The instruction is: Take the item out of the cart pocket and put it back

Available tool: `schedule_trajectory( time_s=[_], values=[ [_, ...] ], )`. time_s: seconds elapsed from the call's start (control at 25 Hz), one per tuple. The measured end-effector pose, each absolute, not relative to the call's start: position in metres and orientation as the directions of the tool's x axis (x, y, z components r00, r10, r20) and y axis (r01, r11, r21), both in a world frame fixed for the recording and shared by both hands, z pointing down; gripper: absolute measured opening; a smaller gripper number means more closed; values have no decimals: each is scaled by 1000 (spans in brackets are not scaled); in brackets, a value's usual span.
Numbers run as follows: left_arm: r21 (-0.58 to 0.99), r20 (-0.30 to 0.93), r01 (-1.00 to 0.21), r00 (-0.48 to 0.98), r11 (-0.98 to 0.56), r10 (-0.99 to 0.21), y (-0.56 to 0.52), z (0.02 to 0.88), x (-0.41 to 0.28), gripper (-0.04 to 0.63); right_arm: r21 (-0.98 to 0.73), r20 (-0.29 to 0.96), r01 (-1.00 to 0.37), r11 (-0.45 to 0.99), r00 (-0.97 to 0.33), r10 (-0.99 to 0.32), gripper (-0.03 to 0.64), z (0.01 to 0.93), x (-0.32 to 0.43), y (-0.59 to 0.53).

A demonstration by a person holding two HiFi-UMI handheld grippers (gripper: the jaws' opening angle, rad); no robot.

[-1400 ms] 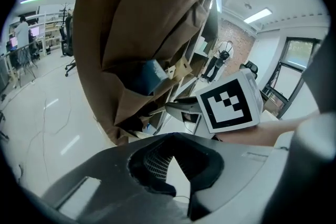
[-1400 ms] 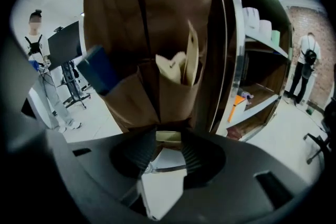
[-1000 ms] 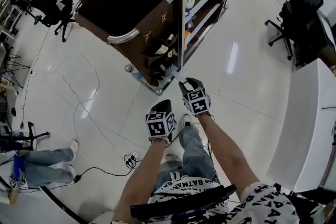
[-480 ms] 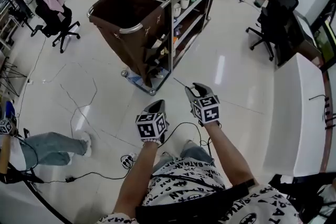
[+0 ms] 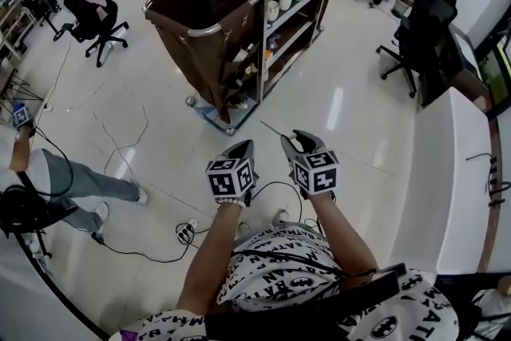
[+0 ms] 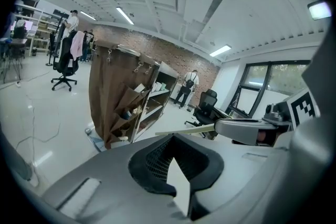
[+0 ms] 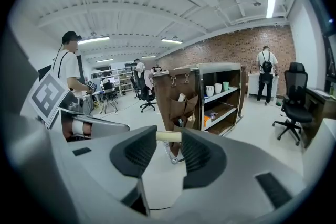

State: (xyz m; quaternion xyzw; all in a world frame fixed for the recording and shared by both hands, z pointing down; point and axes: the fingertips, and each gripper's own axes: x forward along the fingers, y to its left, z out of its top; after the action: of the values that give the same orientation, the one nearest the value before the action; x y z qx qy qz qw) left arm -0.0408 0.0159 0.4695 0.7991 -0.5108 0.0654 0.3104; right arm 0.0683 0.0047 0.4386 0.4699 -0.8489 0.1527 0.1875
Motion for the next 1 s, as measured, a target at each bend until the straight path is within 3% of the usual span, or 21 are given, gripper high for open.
schedule_trajectory(
  time_s=[1.0],
  values=[
    [440,438,-861,454,-255,-776,18,477,-46,2,-127,474,-857,499,-494,-729,158,454,67,3]
  ],
)
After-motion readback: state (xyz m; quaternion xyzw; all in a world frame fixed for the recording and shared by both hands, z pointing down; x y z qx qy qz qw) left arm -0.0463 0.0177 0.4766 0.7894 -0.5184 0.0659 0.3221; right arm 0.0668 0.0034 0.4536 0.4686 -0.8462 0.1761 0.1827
